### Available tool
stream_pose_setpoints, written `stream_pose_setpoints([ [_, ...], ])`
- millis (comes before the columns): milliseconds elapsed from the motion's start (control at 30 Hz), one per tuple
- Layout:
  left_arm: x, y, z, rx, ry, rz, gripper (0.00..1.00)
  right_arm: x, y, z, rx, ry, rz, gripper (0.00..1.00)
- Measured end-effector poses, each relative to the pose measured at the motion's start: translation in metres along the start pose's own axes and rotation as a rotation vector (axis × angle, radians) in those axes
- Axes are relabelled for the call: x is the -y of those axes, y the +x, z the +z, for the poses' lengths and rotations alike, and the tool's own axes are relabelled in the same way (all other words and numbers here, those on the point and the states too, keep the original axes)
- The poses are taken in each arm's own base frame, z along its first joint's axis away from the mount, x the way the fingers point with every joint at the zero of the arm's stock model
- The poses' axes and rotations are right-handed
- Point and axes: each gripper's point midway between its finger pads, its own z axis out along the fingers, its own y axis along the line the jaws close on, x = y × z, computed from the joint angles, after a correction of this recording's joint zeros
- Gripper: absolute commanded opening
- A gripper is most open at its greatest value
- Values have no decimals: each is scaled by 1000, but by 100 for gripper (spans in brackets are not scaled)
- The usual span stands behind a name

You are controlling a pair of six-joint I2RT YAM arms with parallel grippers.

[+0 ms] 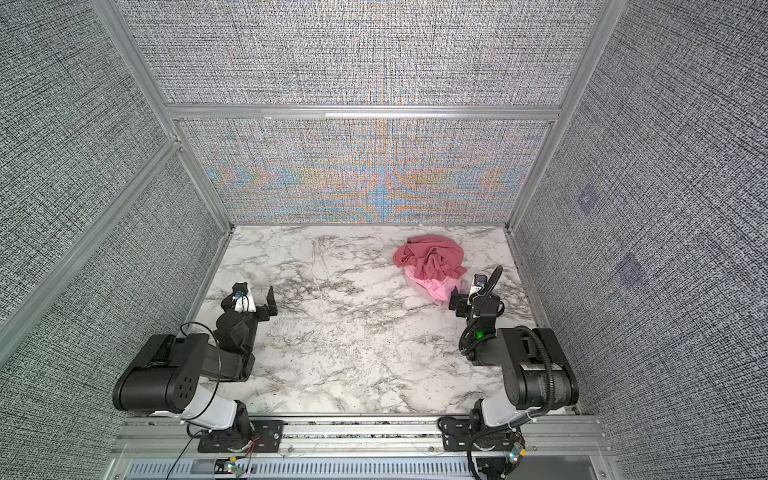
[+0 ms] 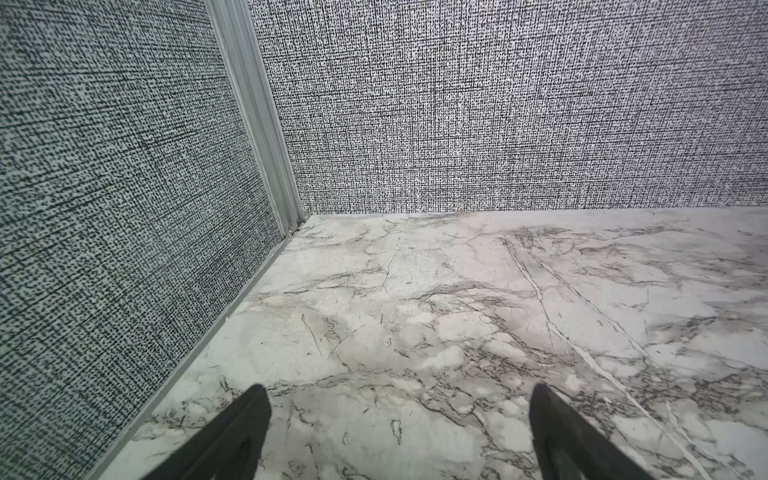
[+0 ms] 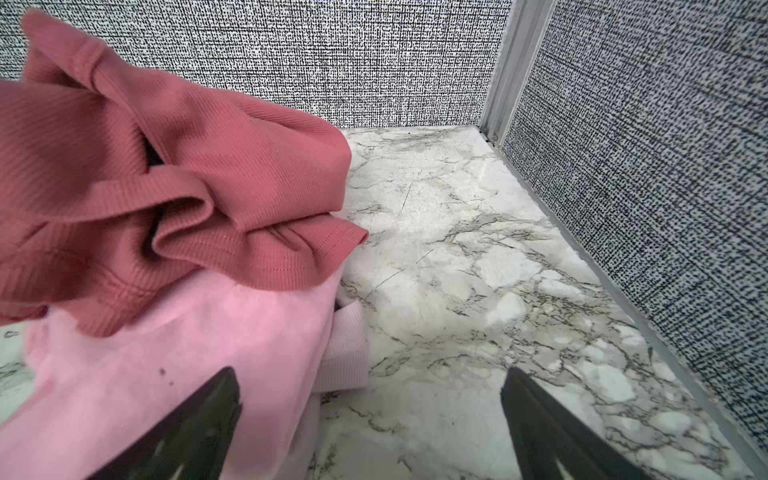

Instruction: Pick out a specific cloth from the pile

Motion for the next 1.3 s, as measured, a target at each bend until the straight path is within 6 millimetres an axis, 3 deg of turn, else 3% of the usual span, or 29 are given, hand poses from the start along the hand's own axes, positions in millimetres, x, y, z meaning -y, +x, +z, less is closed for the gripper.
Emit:
stream_pose_setpoints([
  [800,0,0,0,0,5,0,99,1,-1,1,-2,-7,3,99],
  [967,0,-1,-1,3,2,1,88,4,-4,-1,-7,-7,11,99],
  [1067,-6,-21,-8,42,-31,-5,81,1,-44,-10,47,-12,14,99],
  [1200,-9,-82,-7,148,-38,-33,75,-10,-115,-28,142,-8,18,95],
  [1300,-7,-110,-5,167,-21,-101,73,-37,-138,-44,119,-58,1,92],
])
